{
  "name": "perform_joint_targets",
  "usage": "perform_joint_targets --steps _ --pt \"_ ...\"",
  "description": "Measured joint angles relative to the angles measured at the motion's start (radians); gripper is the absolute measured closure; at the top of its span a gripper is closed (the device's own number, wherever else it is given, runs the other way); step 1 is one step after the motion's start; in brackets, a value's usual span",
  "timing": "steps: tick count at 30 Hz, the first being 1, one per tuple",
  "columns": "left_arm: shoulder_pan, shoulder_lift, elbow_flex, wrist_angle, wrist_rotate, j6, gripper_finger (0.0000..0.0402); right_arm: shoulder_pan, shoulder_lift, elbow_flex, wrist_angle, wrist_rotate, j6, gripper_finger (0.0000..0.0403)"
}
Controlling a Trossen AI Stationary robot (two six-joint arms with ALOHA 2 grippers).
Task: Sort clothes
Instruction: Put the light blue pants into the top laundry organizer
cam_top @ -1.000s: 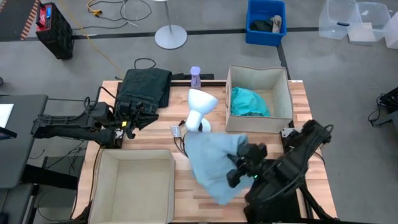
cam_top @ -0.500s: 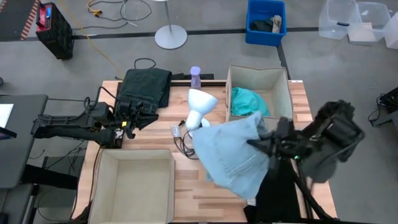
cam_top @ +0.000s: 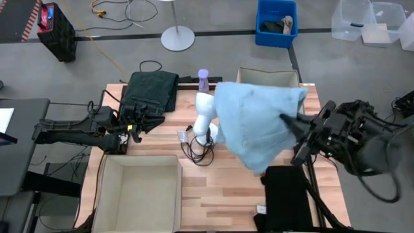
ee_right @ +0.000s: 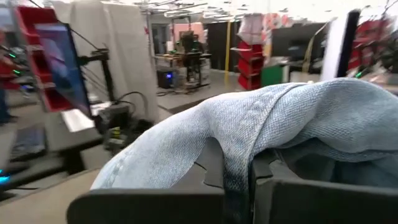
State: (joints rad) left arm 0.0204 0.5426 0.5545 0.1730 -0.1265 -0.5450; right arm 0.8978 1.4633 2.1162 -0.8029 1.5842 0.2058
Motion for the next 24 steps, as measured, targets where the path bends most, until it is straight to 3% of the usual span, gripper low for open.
perform_joint_targets --steps 10,24 --pt "0.0 0.0 0.0 0.002 -0.032 -0.026 0.034 -0.185 0.008 0.0 0.21 -0.002 -0.364 0.0389" --pt "0.0 0.0 0.0 0.001 -0.051 -0.032 0.034 -0.507 0.009 0.0 0.193 -0.015 -0.576 0.0389"
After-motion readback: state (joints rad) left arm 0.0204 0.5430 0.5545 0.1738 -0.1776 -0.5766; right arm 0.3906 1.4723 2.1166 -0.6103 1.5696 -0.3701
